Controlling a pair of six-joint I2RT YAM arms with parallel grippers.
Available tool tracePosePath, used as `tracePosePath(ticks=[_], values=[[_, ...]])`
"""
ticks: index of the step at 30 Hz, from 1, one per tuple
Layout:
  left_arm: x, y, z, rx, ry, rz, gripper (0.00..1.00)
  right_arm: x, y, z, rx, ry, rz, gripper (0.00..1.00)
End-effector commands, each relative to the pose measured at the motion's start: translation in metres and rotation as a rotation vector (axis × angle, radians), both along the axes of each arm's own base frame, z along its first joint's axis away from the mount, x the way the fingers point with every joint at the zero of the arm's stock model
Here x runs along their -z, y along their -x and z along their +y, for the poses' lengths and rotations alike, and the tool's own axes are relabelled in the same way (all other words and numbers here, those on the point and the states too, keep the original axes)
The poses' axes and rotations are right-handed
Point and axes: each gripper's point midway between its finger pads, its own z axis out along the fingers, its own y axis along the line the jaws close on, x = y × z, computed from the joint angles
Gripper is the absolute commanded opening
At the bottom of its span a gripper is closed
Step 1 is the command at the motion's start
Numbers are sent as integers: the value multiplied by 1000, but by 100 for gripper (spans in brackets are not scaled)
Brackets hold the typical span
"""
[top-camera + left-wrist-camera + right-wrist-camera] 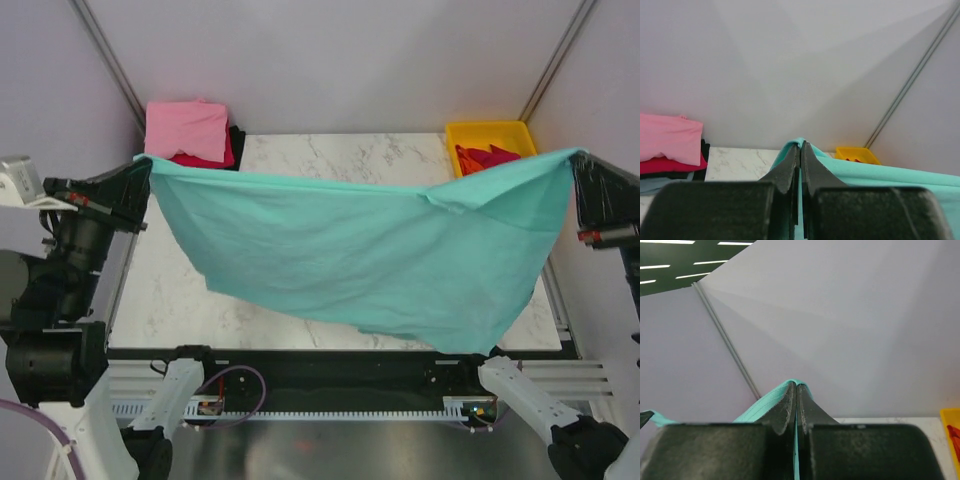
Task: Fold and stack the t-shirts
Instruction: Flatten the tshirt out
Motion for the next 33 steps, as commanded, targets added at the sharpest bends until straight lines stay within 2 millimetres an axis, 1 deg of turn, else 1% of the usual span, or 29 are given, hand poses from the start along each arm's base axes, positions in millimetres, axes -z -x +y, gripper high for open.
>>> tracePosePath(ticks=[1, 2, 3, 4, 5, 6, 7, 9, 10, 11, 12, 13, 14, 15, 16, 17, 18, 19, 21, 22, 24, 25, 27, 28, 29, 30, 31, 32, 33], values=[[48, -72, 6, -29, -47, 274, 2, 24, -103, 13, 122, 113, 228, 0], [52, -84, 7, -29, -47, 300, 2, 30, -122, 9, 173, 111, 266, 0], [64, -108, 7, -30, -45, 355, 2, 34, -141, 13, 188, 117, 289, 0], [71, -121, 8, -32, -51, 388, 2, 54, -180, 24, 198, 156, 361, 0], [80, -133, 9, -33, -54, 424, 2, 66, -201, 29, 208, 170, 402, 0], [96, -148, 11, -43, -56, 488, 2, 79, -222, 35, 216, 181, 437, 0], [124, -175, 16, -57, -54, 577, 2, 116, -265, 49, 215, 226, 534, 0], [177, -210, 24, -67, -50, 720, 2, 156, -309, 57, 252, 245, 613, 0], [222, -238, 33, -79, -37, 837, 2, 208, -345, 66, 271, 291, 719, 0], [246, -249, 35, -74, -31, 890, 3, 232, -362, 69, 283, 299, 763, 0], [275, -261, 41, -67, -12, 937, 17, 249, -379, 74, 282, 305, 781, 5], [299, -270, 40, -39, 7, 993, 29, 285, -405, 84, 266, 334, 844, 23], [332, -280, 39, -5, 30, 1070, 37, 300, -418, 89, 254, 345, 865, 42], [346, -282, 34, 34, 52, 1106, 49, 313, -428, 95, 245, 360, 885, 70], [354, -284, 34, 39, 59, 1117, 58, 325, -444, 97, 257, 366, 903, 83], [358, -285, 33, 48, 62, 1121, 67, 330, -449, 97, 268, 369, 916, 92], [367, -282, 33, 45, 61, 1136, 84, 334, -452, 97, 276, 373, 923, 98], [369, -281, 34, 39, 47, 1132, 91, 340, -454, 97, 279, 377, 932, 98], [372, -277, 43, -3, 24, 1137, 93, 341, -454, 96, 282, 376, 926, 98], [371, -274, 45, -16, 12, 1135, 93, 346, -449, 94, 283, 380, 937, 98], [367, -266, 49, -42, 4, 1126, 94, 348, -444, 94, 277, 377, 933, 98], [366, -263, 49, -43, 0, 1123, 94, 357, -435, 92, 272, 382, 953, 98], [371, -254, 48, -47, -3, 1133, 93, 365, -426, 94, 247, 372, 959, 98], [373, -248, 48, -51, -5, 1137, 92, 376, -415, 99, 205, 353, 970, 98], [368, -247, 48, -54, -7, 1123, 92, 384, -409, 97, 205, 345, 980, 98], [376, -242, 47, -53, -6, 1138, 92, 393, -401, 107, 144, 332, 997, 98], [375, -238, 46, -53, 5, 1129, 91, 414, -384, 109, 104, 330, 1041, 98], [388, -230, 44, -49, 16, 1157, 91, 421, -379, 117, 65, 297, 1044, 98], [391, -229, 42, -45, 24, 1150, 90, 428, -369, 125, 10, 286, 1060, 98]])
